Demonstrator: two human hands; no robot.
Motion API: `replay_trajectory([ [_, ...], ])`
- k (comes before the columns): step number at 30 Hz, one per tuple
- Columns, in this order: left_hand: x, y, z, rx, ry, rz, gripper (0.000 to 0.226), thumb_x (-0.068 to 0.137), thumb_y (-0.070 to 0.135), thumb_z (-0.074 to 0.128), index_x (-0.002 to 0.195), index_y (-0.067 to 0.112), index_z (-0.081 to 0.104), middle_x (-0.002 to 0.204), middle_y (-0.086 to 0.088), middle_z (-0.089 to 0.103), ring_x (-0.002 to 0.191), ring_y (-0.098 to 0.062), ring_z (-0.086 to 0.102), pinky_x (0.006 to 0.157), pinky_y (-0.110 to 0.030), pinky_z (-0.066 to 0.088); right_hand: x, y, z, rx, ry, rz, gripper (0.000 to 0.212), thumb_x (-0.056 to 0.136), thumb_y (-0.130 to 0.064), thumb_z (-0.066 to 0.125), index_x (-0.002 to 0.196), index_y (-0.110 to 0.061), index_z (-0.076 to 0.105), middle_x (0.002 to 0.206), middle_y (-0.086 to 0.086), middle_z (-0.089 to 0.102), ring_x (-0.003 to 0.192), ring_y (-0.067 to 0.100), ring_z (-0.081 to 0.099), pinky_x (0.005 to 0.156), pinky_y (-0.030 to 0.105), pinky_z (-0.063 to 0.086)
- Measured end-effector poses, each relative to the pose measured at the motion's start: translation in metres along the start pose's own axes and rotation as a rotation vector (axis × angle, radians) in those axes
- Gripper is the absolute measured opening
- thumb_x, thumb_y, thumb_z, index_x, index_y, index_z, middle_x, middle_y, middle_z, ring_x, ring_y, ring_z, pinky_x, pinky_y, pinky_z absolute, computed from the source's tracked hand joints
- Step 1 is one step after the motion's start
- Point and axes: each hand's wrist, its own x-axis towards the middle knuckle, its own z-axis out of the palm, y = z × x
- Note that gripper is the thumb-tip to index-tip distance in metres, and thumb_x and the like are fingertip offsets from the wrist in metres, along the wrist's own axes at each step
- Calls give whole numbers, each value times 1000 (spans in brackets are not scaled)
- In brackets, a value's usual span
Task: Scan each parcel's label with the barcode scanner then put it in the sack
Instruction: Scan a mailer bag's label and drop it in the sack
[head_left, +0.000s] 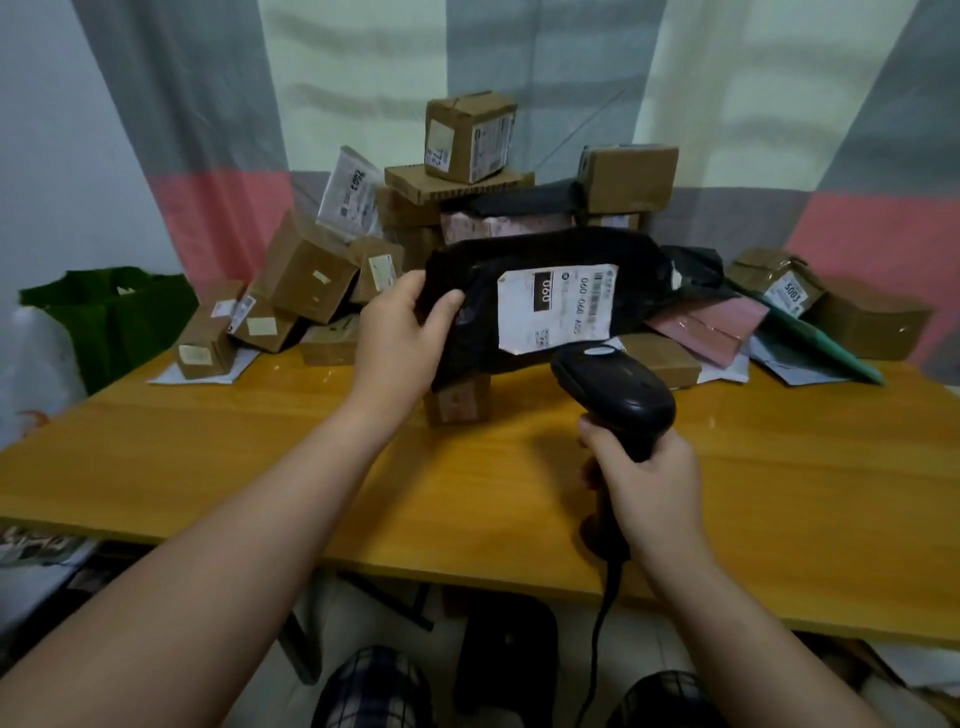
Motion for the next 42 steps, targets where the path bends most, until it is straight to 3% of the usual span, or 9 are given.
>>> replay_trajectory([
  [6, -67, -29, -15, -233, -56, -354, 15, 94, 10, 58, 109, 9, 60, 96, 3, 65, 84, 1, 60, 64, -8, 48, -22, 11, 0, 26, -77, 81, 12, 85, -13, 70, 94, -7, 66, 66, -3, 65, 48, 13, 59, 49, 22, 48],
  [10, -96, -53, -28, -135, -237, -616, 28, 87, 5, 65, 102, 16, 44, 99, -9, 62, 90, -23, 61, 73, -31, 55, -34, 23, 7, 63, -98, 209, 21, 87, -18, 69, 102, -5, 64, 73, 7, 64, 53, 17, 59, 53, 32, 52],
  [16, -77, -47, -26, 644, -472, -316, 67, 83, 36, 68, 138, 15, 36, 136, -9, 44, 127, -28, 39, 104, -42, 35, -31, 32, 15, 36, -73, 303, 25, 87, -26, 69, 103, -7, 63, 76, 6, 66, 51, 15, 60, 51, 28, 52],
  [22, -45, -52, 9, 544, -834, -571, 75, 83, 46, 70, 138, 8, 37, 135, -10, 51, 118, -29, 52, 90, -37, 45, -31, 38, 16, 94, -11, 364, 24, 88, -29, 67, 90, -6, 63, 71, 10, 65, 54, 20, 60, 57, 33, 54],
  [25, -42, -51, 15, 469, -942, -547, 47, 79, 34, 76, 114, 8, 58, 110, -5, 61, 102, -26, 57, 83, -33, 46, -34, 40, 15, 97, 4, 345, 24, 89, -28, 67, 89, -5, 63, 68, 10, 63, 53, 20, 58, 54, 31, 52],
  [28, -50, -53, 18, 370, -881, -448, 13, 87, 20, 68, 83, 13, 58, 82, -5, 57, 82, -22, 54, 67, -28, 40, -37, 42, 14, 98, 9, 320, 30, 88, -29, 68, 93, 0, 63, 64, 8, 62, 52, 20, 58, 53, 32, 53],
  [36, -71, -49, -4, 89, -389, -311, 10, 100, 17, 47, 91, 13, 45, 73, 0, 50, 70, -17, 47, 59, -31, 34, -41, 33, 22, 97, -9, 269, 27, 87, -28, 70, 105, -8, 66, 81, 10, 69, 64, 22, 66, 65, 37, 57],
  [39, -83, -38, -16, -110, -276, -244, 14, 100, 13, 44, 88, 18, 43, 67, 2, 43, 62, -13, 41, 55, -27, 32, -42, 21, 29, 221, -71, 223, 29, 84, -22, 73, 112, -14, 66, 102, 0, 72, 94, 13, 68, 75, 22, 54],
  [42, -94, -26, -25, -285, -220, -261, 21, 100, 8, 44, 87, 24, 43, 67, 5, 48, 58, -7, 47, 54, -22, 38, -40, 4, 36, 348, -98, 194, 13, 86, -14, 69, 97, -21, 68, 91, -7, 74, 88, 5, 69, 66, 13, 51],
])
